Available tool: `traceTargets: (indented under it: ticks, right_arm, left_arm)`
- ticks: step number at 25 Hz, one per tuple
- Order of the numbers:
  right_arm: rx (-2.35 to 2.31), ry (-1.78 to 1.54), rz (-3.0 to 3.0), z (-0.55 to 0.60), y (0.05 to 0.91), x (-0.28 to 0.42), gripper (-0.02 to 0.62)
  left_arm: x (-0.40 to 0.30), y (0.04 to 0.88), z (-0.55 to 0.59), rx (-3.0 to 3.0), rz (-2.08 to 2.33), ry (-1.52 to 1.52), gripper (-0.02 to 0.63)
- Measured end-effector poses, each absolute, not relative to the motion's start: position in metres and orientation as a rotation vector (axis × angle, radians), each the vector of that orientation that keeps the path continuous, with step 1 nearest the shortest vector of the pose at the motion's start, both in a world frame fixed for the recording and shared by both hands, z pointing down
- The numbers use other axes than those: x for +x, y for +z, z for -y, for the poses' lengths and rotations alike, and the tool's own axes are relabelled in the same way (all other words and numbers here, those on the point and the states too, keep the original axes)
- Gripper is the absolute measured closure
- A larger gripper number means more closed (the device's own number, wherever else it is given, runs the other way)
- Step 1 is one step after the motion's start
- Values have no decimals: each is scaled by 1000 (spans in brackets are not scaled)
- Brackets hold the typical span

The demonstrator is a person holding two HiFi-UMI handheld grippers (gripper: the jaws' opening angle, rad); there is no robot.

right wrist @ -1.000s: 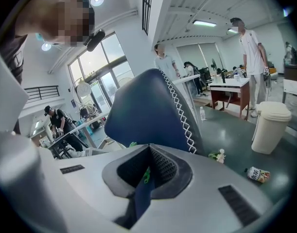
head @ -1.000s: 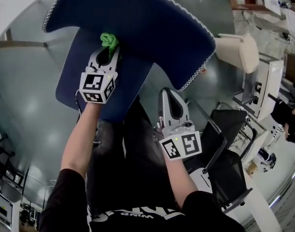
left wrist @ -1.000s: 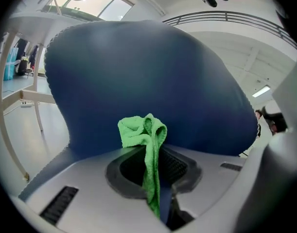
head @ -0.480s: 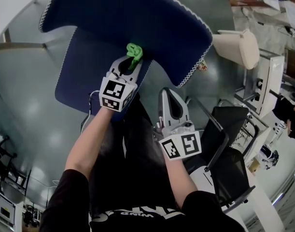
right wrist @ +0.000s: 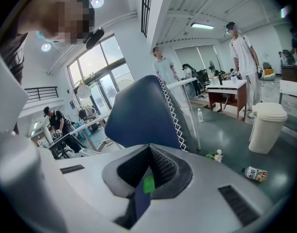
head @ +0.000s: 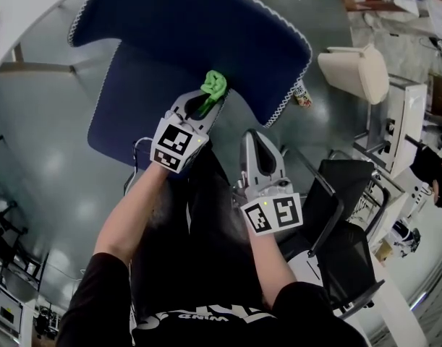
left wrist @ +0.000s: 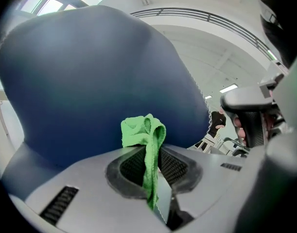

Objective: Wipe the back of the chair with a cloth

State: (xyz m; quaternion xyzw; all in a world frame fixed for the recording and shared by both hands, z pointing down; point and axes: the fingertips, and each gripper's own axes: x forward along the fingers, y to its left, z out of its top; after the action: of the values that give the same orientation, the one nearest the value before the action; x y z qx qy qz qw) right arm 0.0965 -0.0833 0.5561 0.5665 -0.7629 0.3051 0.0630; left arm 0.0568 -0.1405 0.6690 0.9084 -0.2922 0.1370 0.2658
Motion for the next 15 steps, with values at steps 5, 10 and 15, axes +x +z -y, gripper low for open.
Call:
traceTargets:
  ticks: [5,10,15]
  right_arm:
    - [1701,899,2336,87,536,93,601]
    - [1692,862,2392,97,497,87,601]
    - [1656,833,2444,84,438,81,601]
  left_arm:
    - [28,635,150,2427,877,364,549]
    - [-3,589,158,2409,969,377,549]
    - [-26,511,139,2387,1040,356,549]
